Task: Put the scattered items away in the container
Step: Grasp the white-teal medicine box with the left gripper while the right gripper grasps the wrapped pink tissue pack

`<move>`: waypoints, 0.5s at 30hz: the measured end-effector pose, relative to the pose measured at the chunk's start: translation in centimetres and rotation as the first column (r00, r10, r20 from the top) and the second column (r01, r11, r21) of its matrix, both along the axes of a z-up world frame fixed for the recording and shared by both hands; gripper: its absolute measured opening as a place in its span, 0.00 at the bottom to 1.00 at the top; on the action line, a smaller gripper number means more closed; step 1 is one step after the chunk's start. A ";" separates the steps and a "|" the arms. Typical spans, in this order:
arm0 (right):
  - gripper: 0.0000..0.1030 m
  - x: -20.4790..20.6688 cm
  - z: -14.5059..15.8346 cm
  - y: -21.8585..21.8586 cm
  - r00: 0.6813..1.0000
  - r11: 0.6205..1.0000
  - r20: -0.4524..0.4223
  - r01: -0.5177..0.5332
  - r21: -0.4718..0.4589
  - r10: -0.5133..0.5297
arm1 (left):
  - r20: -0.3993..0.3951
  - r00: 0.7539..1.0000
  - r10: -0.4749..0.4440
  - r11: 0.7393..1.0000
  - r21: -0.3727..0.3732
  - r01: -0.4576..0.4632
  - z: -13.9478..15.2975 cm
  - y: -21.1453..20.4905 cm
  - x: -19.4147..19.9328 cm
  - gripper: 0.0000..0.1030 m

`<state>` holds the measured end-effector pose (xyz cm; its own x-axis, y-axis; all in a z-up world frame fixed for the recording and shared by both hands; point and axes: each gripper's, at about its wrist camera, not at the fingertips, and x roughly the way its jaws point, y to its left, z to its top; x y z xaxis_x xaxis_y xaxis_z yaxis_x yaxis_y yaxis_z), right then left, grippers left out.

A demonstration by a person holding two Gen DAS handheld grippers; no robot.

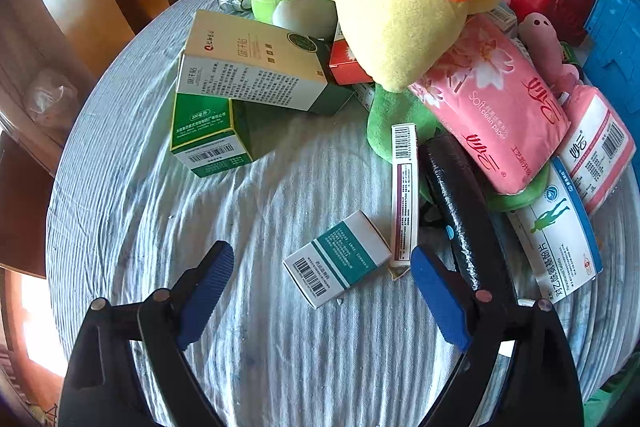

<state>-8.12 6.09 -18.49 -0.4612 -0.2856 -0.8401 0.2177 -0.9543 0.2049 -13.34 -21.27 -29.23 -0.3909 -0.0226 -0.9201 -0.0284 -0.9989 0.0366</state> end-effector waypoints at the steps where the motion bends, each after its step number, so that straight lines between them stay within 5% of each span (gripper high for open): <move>1: 1.00 -0.1 -0.4 -0.1 1.000 1.000 0.007 0.001 0.005 -0.001 | 0.007 1.000 -0.002 1.000 0.003 0.002 -0.5 0.1 -0.2 0.86; 15: 1.00 -1.7 -3.3 -1.1 0.998 1.000 0.055 0.002 0.029 -0.004 | 0.032 0.994 0.108 0.994 0.023 -0.108 -3.9 -1.9 -0.7 0.78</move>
<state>-9.87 4.97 -21.81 -0.4152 -0.2591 -0.8720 0.2038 -0.9607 0.1884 -14.03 -23.16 -33.13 -0.3588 -0.0404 -0.9325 0.0791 -0.9968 0.0128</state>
